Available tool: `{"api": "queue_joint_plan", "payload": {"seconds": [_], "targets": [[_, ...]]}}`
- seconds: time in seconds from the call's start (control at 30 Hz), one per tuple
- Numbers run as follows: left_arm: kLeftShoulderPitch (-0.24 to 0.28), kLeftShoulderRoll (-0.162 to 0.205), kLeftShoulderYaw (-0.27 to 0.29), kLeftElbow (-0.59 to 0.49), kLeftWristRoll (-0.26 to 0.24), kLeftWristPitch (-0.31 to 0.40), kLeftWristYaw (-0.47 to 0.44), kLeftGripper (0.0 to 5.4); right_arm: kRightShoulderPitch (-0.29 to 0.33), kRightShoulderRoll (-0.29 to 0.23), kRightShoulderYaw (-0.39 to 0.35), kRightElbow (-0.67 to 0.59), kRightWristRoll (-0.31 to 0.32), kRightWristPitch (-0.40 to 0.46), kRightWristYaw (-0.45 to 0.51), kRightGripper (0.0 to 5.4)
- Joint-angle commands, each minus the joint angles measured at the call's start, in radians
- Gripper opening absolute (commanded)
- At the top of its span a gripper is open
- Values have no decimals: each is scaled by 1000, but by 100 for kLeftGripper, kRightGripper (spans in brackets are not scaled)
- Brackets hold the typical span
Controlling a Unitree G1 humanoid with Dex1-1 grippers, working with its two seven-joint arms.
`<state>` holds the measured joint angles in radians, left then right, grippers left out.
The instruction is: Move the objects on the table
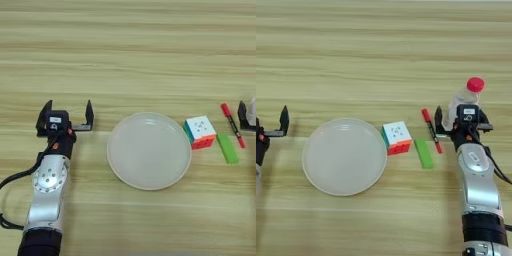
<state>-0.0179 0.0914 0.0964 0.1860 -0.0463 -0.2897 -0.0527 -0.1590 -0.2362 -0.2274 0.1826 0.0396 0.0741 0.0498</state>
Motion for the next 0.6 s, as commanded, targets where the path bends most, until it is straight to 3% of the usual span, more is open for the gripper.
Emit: {"api": "queue_joint_plan", "payload": {"seconds": [0.03, 0.43, 0.6], "targets": [[2, -1, 1, -9, 1, 13, 3, 540, -15, -7, 0, -1, 4, -4, -2, 537], [2, -2, 0, -8, 2, 13, 3, 540, -11, -7, -1, -9, 4, -2, -2, 537], [3, -5, -2, -11, 5, 13, 6, 540, 28, -8, 3, -47, 3, -2, 9, 537]]}}
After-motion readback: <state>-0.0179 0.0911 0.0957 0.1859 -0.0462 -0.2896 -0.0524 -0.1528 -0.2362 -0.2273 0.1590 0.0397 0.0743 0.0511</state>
